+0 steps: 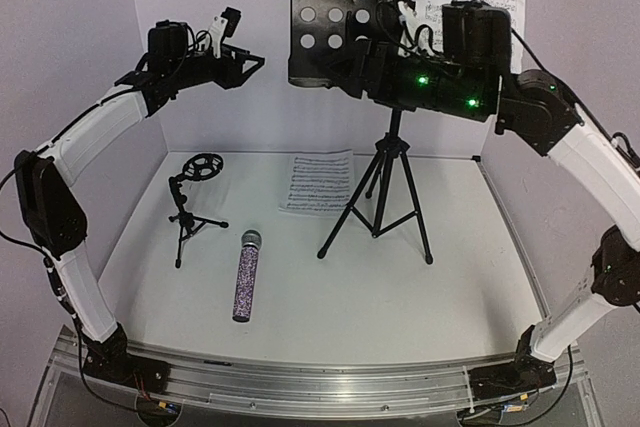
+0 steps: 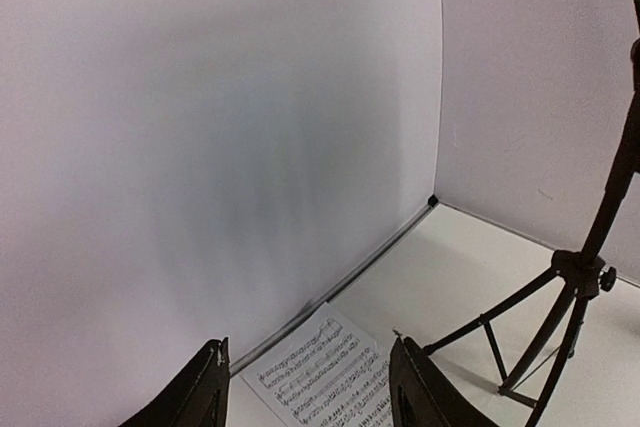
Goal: Pack up the instrument practice props
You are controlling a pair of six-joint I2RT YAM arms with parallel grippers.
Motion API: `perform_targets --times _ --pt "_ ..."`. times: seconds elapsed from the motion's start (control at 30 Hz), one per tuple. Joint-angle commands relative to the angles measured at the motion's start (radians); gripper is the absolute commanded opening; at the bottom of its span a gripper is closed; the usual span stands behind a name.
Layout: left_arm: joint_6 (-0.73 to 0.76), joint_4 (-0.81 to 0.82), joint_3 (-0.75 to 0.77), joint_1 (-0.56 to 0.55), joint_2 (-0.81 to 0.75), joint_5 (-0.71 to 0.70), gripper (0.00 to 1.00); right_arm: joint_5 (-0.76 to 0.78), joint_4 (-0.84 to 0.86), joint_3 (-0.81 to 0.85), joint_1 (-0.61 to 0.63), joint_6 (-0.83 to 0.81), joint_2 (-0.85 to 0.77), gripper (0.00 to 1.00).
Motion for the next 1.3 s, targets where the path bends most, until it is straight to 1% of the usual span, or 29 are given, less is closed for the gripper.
perform_targets --times 0.0,0.07,0.17,0.3,0.43,0.57,0.7,0.77,0.8,0.87,0.9,1.1,1.17,1.27 --pt "-0.047 0.057 0.011 0.000 -0.076 0.010 0.55 -0.116 -0.134 0.016 0.002 -0.032 -0.083 0.70" --pt "-0.049 0.062 0.016 0.000 -0.107 0.015 0.55 -0.110 -0.255 0.038 0.001 -0.037 -0.101 0.70" --pt "-0.049 0.061 0.011 0.000 -0.161 0.038 0.55 -0.041 -0.476 0.114 0.001 -0.045 -0.118 0.70" --pt "-0.045 0.064 -0.013 0.000 -0.245 0.079 0.55 0.038 -0.667 0.223 0.002 -0.059 -0.157 0.69" --pt "-0.024 0.077 -0.043 -0.012 -0.323 0.117 0.55 0.223 -0.732 0.298 0.002 -0.076 -0.201 0.67" --pt "-0.015 0.061 -0.041 -0.063 -0.370 0.142 0.54 0.450 -0.828 0.472 0.002 -0.154 -0.126 0.65" --pt "-0.040 -0.006 0.018 -0.155 -0.366 0.155 0.53 0.729 -0.831 0.655 0.002 -0.252 -0.043 0.67" --pt "-0.058 -0.024 0.045 -0.190 -0.353 0.170 0.53 0.807 -0.795 0.727 0.002 -0.307 -0.032 0.66" --pt "-0.058 -0.032 0.057 -0.213 -0.345 0.178 0.53 0.821 -0.759 0.738 0.001 -0.338 -0.037 0.66" --pt "-0.047 -0.043 0.086 -0.266 -0.326 0.176 0.52 0.815 -0.645 0.701 0.001 -0.419 -0.058 0.66" --pt "-0.036 -0.054 0.103 -0.303 -0.311 0.165 0.52 0.804 -0.620 0.689 0.002 -0.447 -0.058 0.66" --pt "0.053 -0.123 0.232 -0.568 -0.175 0.047 0.54 0.790 -0.613 0.715 -0.001 -0.577 -0.004 0.70" --pt "0.077 -0.130 0.289 -0.644 -0.125 0.017 0.55 0.675 -0.604 0.685 -0.004 -0.612 -0.025 0.70" --pt "0.067 -0.111 0.378 -0.713 -0.045 -0.035 0.58 0.577 -0.597 0.574 -0.005 -0.624 -0.069 0.71"
